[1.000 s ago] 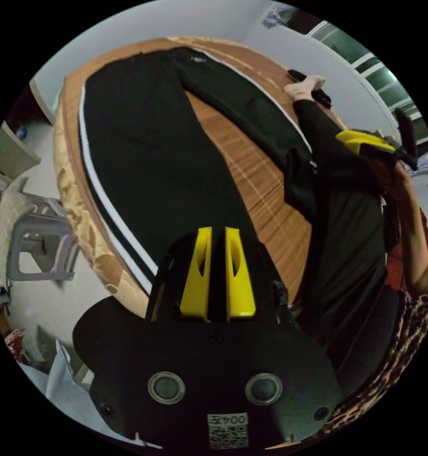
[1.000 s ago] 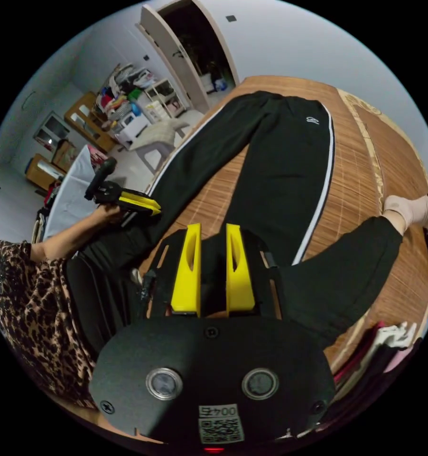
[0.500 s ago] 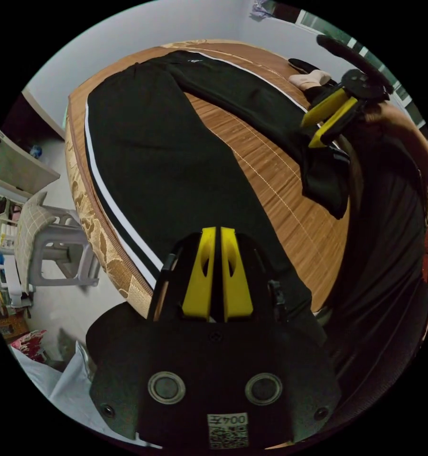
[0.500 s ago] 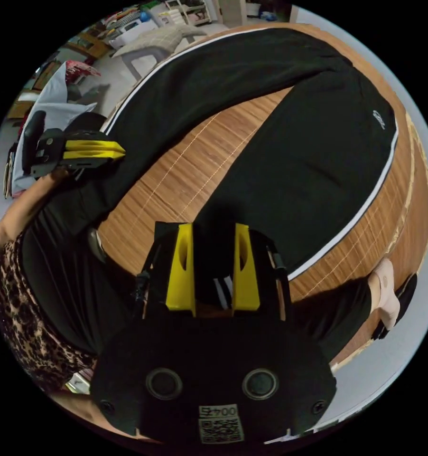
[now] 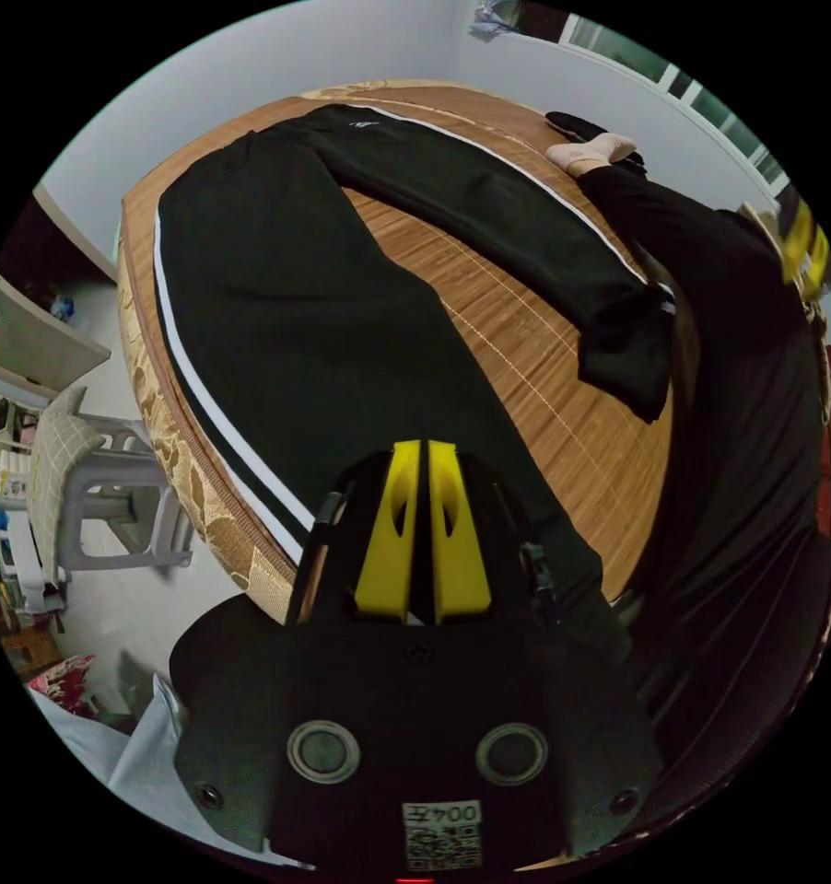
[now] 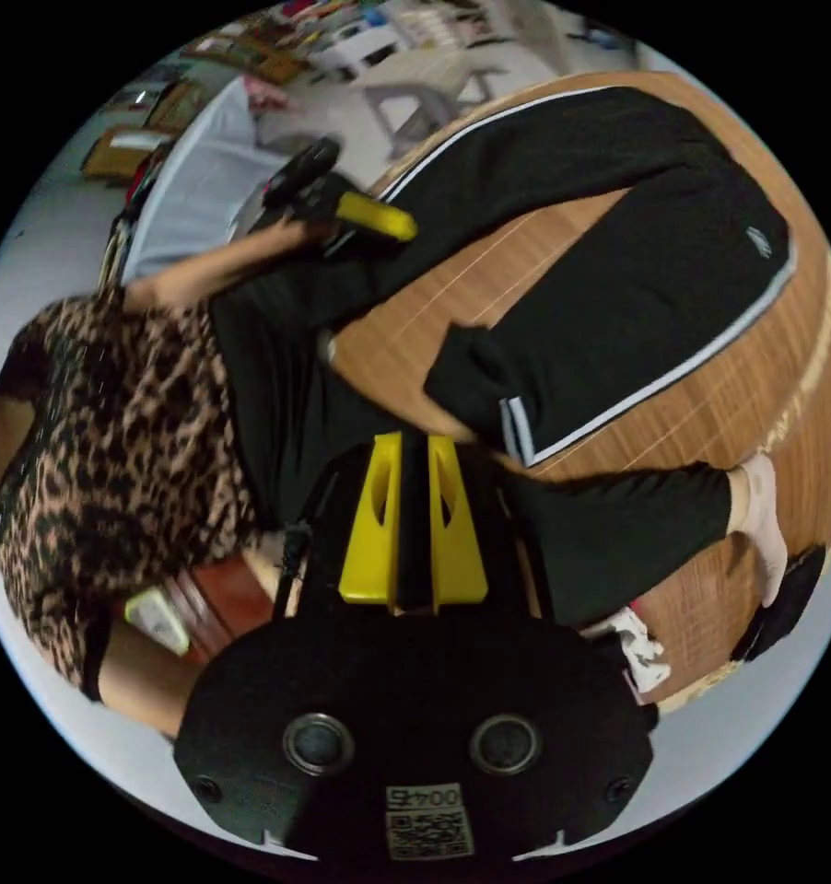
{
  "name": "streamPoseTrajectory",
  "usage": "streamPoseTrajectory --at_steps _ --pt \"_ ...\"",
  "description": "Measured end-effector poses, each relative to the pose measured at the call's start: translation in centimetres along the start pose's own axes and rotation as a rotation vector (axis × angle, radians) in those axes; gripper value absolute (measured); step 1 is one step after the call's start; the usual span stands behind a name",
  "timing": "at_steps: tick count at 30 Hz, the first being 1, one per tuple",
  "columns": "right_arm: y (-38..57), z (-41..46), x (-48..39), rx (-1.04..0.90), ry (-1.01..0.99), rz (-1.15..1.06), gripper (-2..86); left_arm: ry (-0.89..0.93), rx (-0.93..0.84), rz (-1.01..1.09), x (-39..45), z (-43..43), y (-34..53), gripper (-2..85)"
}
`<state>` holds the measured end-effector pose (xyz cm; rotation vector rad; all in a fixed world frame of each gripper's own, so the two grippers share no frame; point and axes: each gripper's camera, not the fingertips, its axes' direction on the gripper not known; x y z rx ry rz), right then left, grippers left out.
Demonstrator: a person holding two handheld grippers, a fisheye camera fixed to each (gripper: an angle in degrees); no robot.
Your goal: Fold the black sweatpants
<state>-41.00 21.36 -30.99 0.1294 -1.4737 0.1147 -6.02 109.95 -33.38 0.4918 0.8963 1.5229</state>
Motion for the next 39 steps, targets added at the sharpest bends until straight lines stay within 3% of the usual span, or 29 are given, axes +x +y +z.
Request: streamPoseTrajectory --at_steps 5,9,14,21,31,34,36,39 --pt "-1.2 1.3 6.3 0.282 -0.006 0.276 5.0 -0.045 0.056 0.067 2.7 -0.8 -0.3 0.9" --pt "-2.1 4.9 9.2 0.255 -0.007 0.427 5.6 0.010 0.118 0.085 3.8 -1.4 -2.4 0.8" --pt "-1.8 7.5 9.4 0.155 0.038 0.430 12.1 0.034 0.139 0.185 6.4 -1.1 -10.1 0.8" --pt "0.4 9.1 11.3 0.065 -0.019 0.427 11.5 -0.012 -0.025 0.280 11.1 5.5 -20.1 0.6" --pt "3.3 9.7 10.4 0.090 -0.212 0.222 11.4 -0.032 -0.047 0.257 7.6 6.8 -20.5 0.9" --pt "7.1 6.9 10.8 0.258 -0.211 0.242 10.6 -0.005 0.000 0.252 6.0 5.8 -19.7 1.1" --pt "12.8 3.1 11.5 0.585 -0.192 0.318 9.6 0.069 0.054 0.247 5.0 4.9 -18.5 1.6" --pt "19.9 0.7 12.9 0.914 -0.217 0.417 9.4 0.155 0.055 0.222 4.1 5.5 -17.3 3.2"
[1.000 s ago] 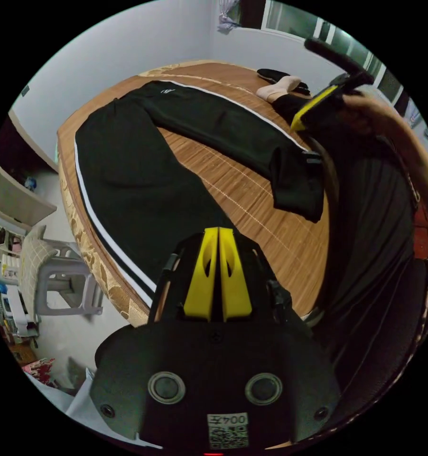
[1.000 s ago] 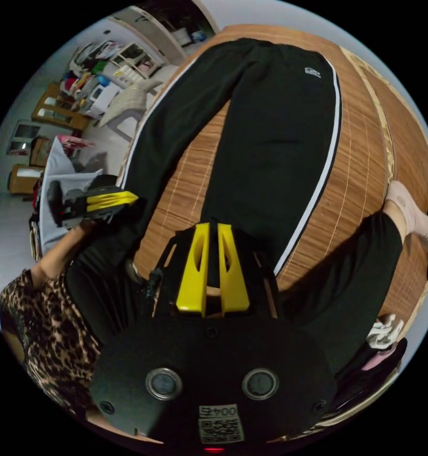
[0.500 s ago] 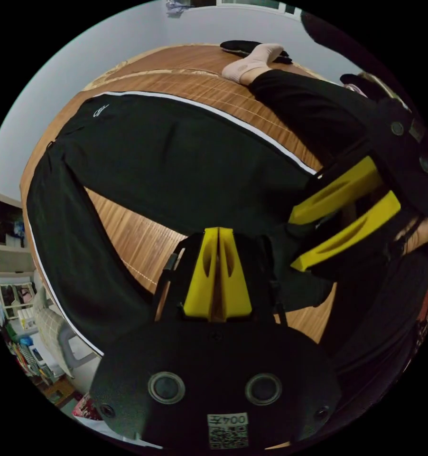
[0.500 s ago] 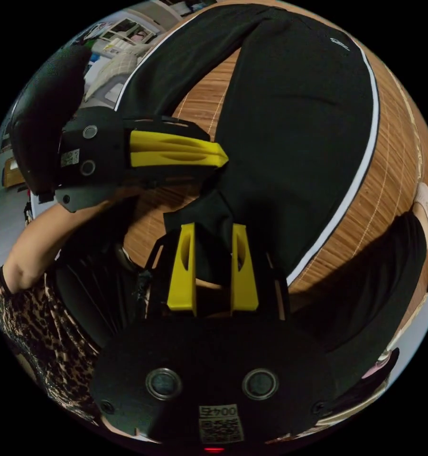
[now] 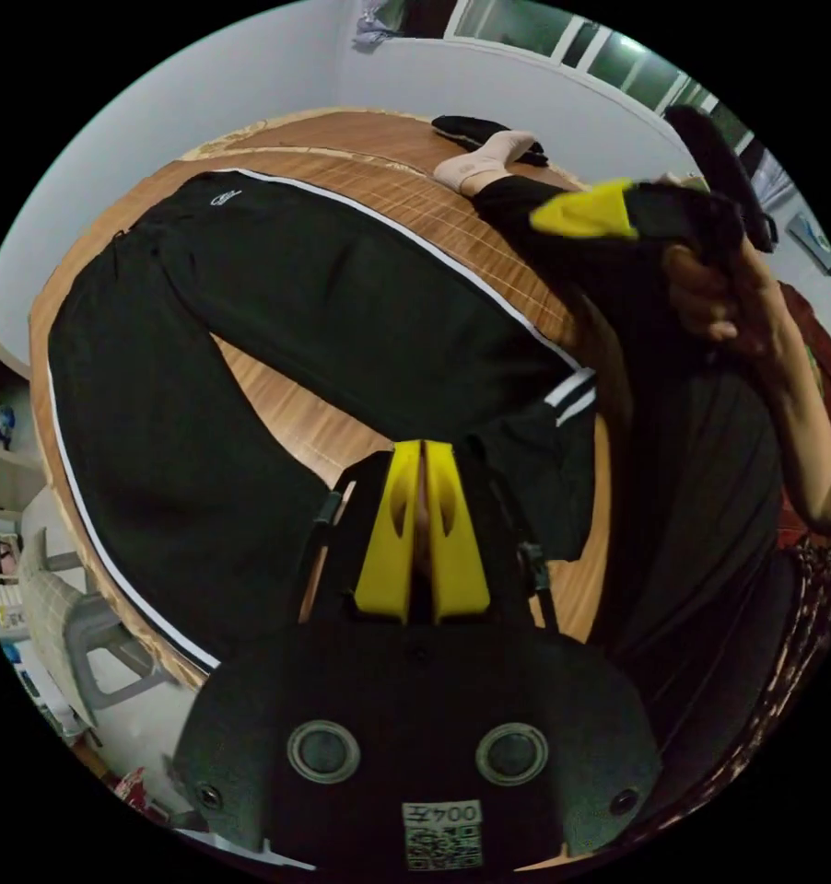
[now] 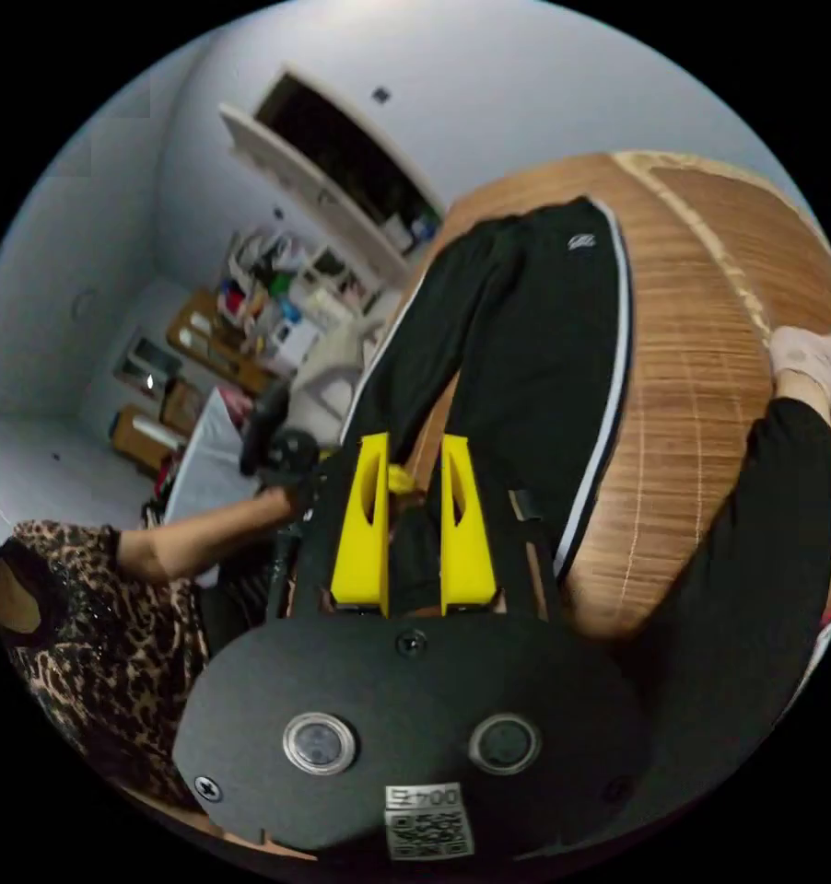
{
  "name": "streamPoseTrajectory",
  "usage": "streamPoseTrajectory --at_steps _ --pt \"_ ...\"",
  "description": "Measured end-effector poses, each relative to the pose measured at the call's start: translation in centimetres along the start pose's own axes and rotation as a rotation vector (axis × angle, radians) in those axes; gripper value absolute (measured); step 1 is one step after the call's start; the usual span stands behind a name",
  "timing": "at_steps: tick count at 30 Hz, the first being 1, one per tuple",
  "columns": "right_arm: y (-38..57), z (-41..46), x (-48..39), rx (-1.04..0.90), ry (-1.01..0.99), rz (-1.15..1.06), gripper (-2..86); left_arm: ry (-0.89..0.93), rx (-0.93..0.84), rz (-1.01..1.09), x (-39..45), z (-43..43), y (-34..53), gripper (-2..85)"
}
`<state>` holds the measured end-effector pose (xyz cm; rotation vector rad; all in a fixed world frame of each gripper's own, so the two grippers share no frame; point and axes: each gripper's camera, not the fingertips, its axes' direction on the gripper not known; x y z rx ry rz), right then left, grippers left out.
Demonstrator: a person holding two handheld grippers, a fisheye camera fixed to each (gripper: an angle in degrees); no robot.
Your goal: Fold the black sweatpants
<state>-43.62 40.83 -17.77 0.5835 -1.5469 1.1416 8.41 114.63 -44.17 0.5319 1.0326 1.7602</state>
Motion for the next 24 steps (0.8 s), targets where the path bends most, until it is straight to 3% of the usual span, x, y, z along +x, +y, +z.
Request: streamPoseTrajectory --at_steps 3,11,13,17,20,24 --pt "1.6 -3.1 1.9 0.150 -0.065 0.059 9.8 0.094 0.017 -0.011 -0.6 1.1 0.7 6.2" --pt "3.5 -5.4 3.5 0.160 -0.093 0.092 9.0 0.354 0.082 -0.006 -2.7 2.6 0.7 6.2" --pt "3.8 -5.6 3.6 0.145 -0.090 0.091 8.8 0.464 0.072 0.031 -2.6 2.9 0.4 4.6" --pt "4.1 -5.3 3.8 0.088 -0.057 0.097 8.8 0.927 -0.027 0.198 0.2 4.4 -1.0 3.2" --pt "4.1 -4.5 3.8 0.018 -0.011 0.109 8.9 0.927 -0.106 0.282 2.8 5.5 -1.4 3.3" --pt "3.9 -2.2 3.7 -0.121 0.073 0.109 9.1 0.949 -0.077 0.274 2.4 4.9 -1.2 4.7"
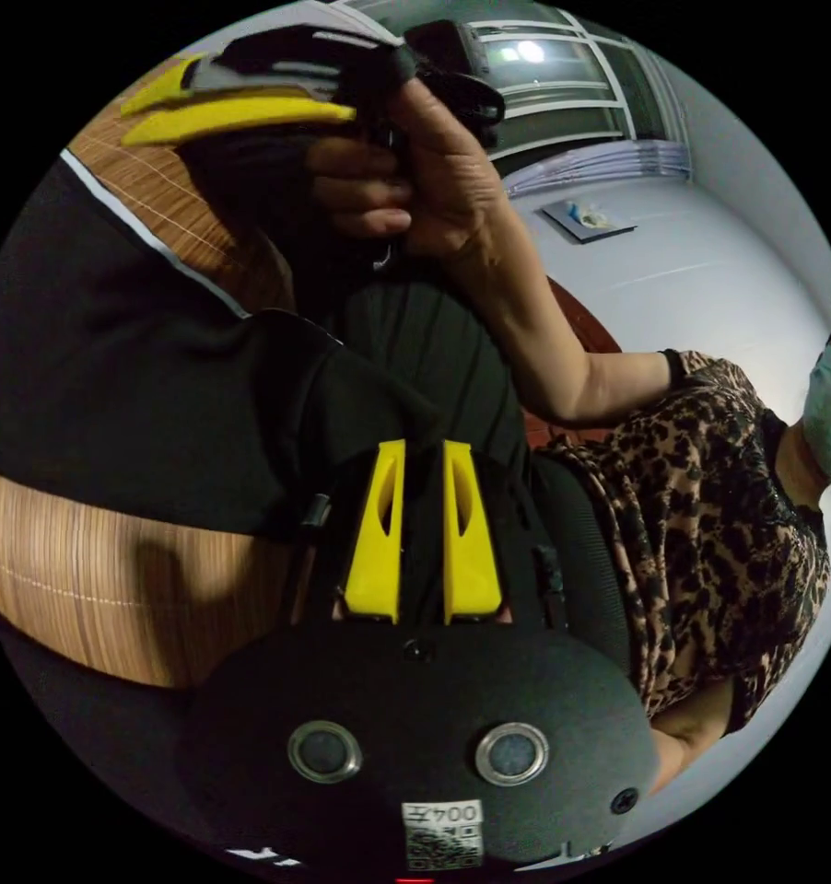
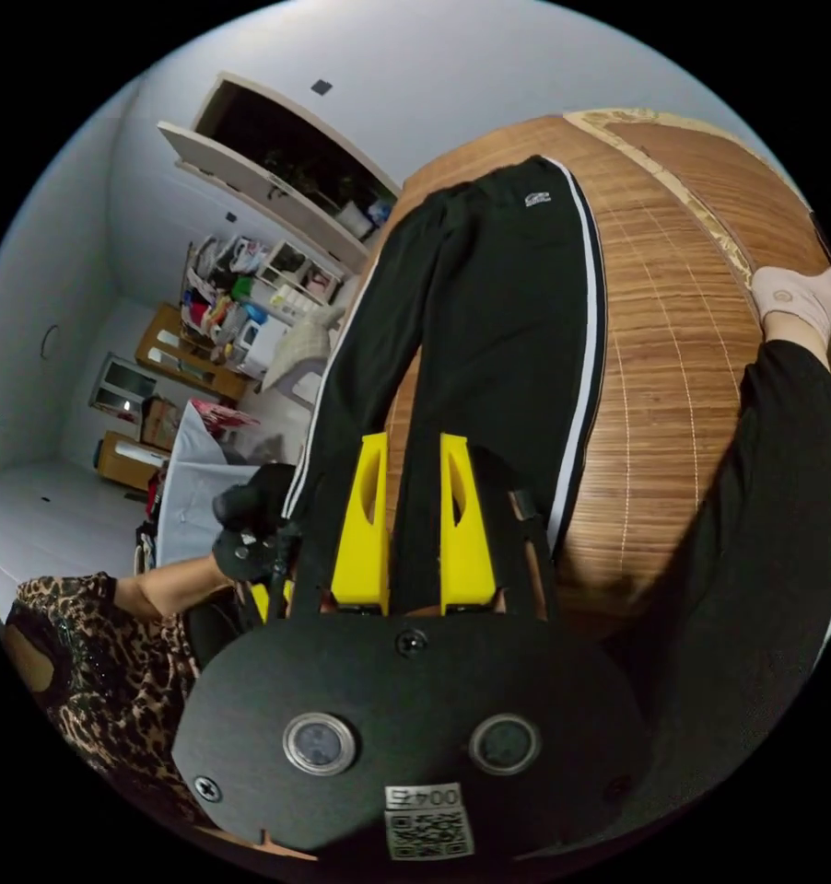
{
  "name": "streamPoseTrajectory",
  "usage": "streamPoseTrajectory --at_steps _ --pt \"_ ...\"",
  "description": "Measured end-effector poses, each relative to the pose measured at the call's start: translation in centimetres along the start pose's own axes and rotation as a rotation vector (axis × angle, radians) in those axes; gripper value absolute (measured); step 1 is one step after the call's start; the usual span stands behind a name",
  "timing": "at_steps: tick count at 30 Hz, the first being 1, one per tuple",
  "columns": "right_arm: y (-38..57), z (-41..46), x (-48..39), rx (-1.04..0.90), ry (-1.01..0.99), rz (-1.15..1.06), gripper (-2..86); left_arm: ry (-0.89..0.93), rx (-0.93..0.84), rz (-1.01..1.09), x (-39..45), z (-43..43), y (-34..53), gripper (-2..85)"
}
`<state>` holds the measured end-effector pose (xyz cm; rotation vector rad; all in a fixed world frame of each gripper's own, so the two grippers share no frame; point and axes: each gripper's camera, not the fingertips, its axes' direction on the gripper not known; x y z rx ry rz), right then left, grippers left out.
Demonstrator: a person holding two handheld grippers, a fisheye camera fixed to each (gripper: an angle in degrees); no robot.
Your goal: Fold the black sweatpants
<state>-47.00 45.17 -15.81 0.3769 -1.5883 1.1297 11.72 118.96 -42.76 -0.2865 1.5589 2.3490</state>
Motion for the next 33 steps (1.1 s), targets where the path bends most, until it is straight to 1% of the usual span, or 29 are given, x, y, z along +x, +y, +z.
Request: streamPoseTrajectory --at_steps 4,5,7,9,11,12,14,17,20,23,28,31,33 --pt "0.0 1.2 -0.9 -0.055 0.068 -0.032 9.2 -0.058 0.047 0.088 2.3 -2.3 0.3 3.8" --pt "0.1 1.3 -1.0 -0.053 0.082 -0.039 9.2 -0.091 0.066 0.112 2.8 -3.2 0.3 3.1" --pt "0.3 1.3 -1.2 -0.030 0.101 -0.039 9.3 -0.206 0.101 0.095 2.7 -4.6 0.3 2.5" --pt "0.5 1.3 -1.2 0.006 0.146 -0.030 10.0 -0.502 0.195 -0.036 1.1 -6.2 0.1 2.2" --pt "0.7 1.5 -1.4 0.035 0.187 -0.033 10.9 -0.657 0.222 -0.102 -0.3 -6.5 -0.5 2.1" --pt "0.7 1.7 -1.6 0.055 0.217 -0.040 11.6 -0.722 0.215 -0.137 -1.3 -6.3 -1.0 2.2" --pt "0.9 2.2 -1.9 0.079 0.268 -0.057 11.9 -0.790 0.169 -0.163 -2.4 -5.3 -1.9 2.5" --pt "0.6 3.9 -2.2 0.004 0.316 -0.069 11.7 -0.865 0.067 -0.181 -3.0 -2.9 -2.7 3.3" --pt "0.3 5.2 -2.6 -0.051 0.326 -0.097 11.4 -0.977 0.055 -0.166 -2.2 -1.7 -2.3 2.8" --pt "0.4 5.6 -3.0 -0.052 0.314 -0.112 11.2 -1.001 0.044 -0.180 -1.9 -2.0 -1.8 2.7" --pt "0.6 5.9 -3.0 -0.042 0.304 -0.104 11.2 -0.981 0.047 -0.188 -0.9 -2.6 -1.2 3.8" --pt "0.8 5.7 -3.1 -0.015 0.291 -0.099 11.0 -0.935 0.042 -0.069 1.8 -1.8 -1.6 3.4" --pt "0.9 5.7 -3.2 -0.005 0.276 -0.095 10.7 -0.860 -0.014 0.024 3.7 -0.1 -2.0 2.9"
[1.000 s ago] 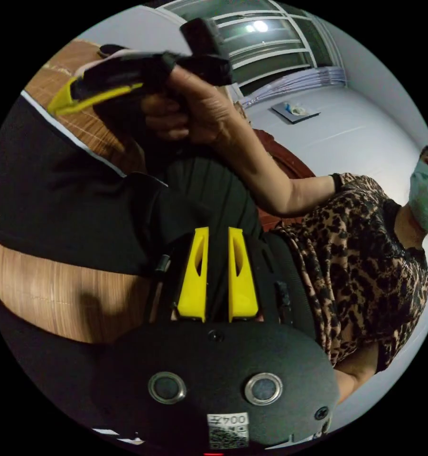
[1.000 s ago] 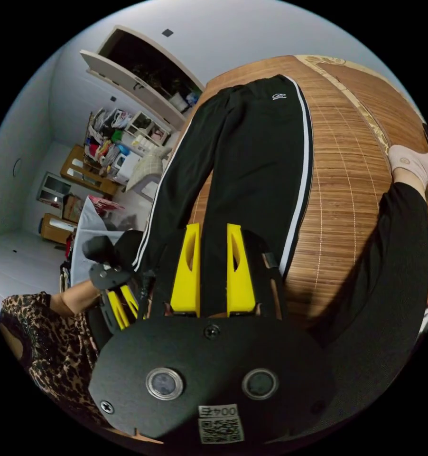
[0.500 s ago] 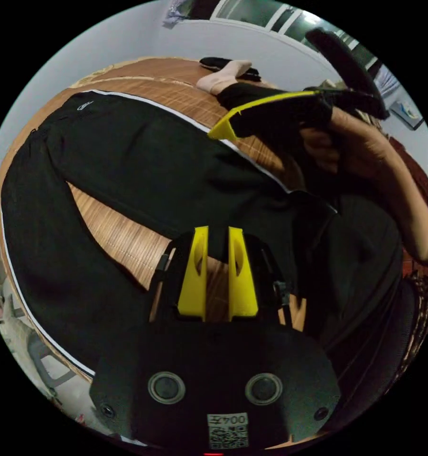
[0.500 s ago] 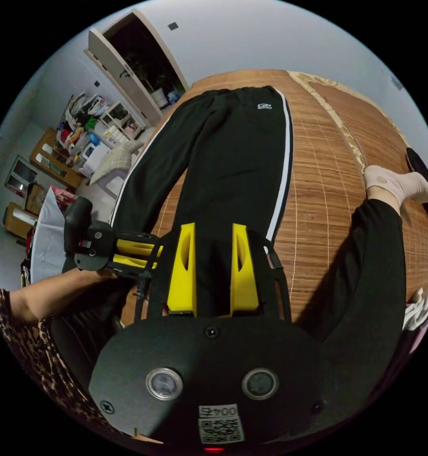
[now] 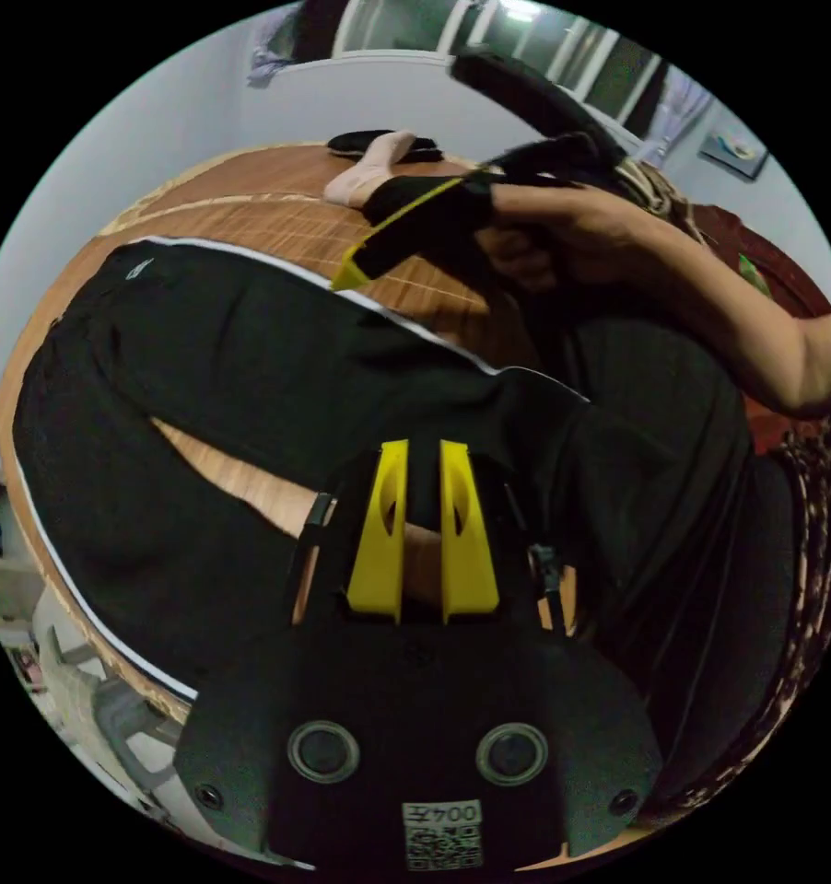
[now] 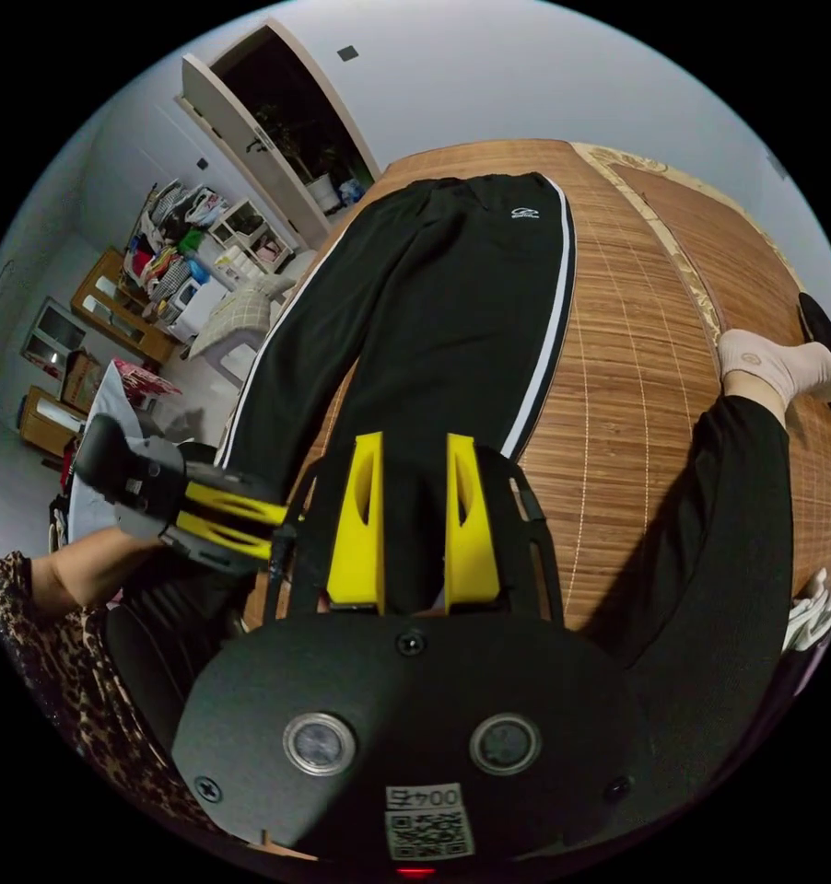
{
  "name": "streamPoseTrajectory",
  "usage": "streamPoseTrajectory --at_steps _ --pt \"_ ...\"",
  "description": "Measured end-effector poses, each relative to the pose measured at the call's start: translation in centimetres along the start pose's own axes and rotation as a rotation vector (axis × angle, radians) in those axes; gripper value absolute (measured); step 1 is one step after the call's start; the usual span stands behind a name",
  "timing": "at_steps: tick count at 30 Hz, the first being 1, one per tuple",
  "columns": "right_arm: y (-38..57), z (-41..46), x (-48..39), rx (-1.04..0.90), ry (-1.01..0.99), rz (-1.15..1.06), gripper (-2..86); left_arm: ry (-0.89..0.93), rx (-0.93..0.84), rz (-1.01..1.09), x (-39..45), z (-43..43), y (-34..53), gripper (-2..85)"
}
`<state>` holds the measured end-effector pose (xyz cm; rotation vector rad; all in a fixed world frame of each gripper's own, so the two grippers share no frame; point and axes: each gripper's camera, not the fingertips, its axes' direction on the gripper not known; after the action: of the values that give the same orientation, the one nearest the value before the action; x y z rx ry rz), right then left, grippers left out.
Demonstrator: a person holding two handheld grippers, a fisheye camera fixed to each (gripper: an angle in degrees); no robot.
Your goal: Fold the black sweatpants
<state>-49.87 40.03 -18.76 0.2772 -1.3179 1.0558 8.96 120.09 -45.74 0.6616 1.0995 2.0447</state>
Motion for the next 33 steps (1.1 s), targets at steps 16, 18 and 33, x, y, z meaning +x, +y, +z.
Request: streamPoseTrajectory --at_steps 16,18,33 --pt "0.6 1.5 -0.9 0.008 -0.010 0.024 10.5 -0.218 -0.088 0.187 10.6 5.5 1.1 2.1" --pt "0.5 2.2 -1.3 -0.009 -0.002 0.016 10.6 -0.163 -0.096 0.146 10.3 4.8 2.1 2.7" --pt "0.1 8.8 -5.2 0.190 0.200 -0.050 13.9 -0.409 0.130 -0.426 -5.1 -5.6 13.9 11.6"
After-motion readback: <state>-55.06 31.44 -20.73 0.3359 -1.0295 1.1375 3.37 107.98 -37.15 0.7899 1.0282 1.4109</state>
